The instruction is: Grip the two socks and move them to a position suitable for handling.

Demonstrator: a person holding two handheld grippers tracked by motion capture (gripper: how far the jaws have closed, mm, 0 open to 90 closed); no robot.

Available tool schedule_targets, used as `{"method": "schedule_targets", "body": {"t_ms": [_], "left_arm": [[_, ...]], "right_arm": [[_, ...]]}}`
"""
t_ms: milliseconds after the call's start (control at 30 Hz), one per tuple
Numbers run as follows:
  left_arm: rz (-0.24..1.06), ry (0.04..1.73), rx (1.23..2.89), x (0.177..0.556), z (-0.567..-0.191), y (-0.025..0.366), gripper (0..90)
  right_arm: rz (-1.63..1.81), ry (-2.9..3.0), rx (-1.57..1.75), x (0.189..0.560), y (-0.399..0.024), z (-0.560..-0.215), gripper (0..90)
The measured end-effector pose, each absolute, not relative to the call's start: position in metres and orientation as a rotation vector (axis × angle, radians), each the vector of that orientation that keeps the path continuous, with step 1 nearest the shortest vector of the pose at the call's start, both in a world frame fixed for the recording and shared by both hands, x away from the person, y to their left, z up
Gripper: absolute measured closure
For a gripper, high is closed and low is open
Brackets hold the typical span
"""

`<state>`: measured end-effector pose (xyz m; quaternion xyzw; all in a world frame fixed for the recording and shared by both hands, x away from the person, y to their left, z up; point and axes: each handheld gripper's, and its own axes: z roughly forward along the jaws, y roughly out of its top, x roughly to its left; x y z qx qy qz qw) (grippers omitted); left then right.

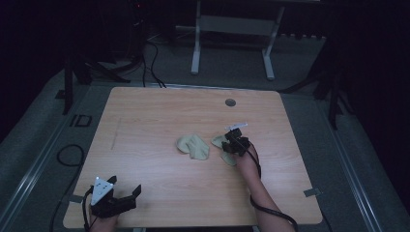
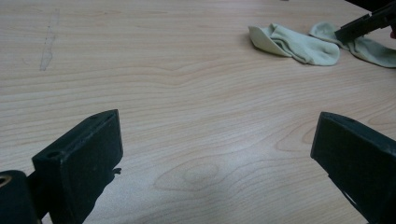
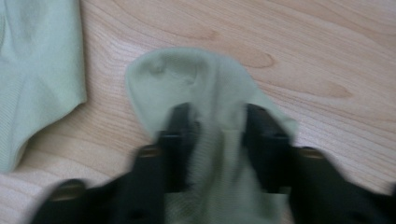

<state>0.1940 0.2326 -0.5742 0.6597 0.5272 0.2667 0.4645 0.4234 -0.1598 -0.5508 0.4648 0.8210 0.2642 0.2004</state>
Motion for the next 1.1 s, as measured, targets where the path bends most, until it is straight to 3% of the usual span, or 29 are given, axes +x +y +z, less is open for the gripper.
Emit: {"method": "schedule_targets", "body": {"t_ms": [33,133,500,1100], "left_arm": [[0.65,1.299,1.621,0.194,-0.575,0.232,2.1],[0.649,1.298,1.622,0.194,-0.575,0.232,2.1],[0.643,1.306,1.622,0.195,-0.575,0.232,2.1],[0.627,1.307,1.637,0.196,-0.576,0.225,2.1]], "right_arm": [[0.725,2.296,1.286,0.422,-0.158,-0.55,75.6],[0.677,2.311,1.245,0.421,-0.155,-0.549,80.6],[0.735,2.324,1.209,0.399,-0.164,-0.519,81.8],[0.897,2.385,1.007,0.316,-0.169,-0.477,81.8]]}}
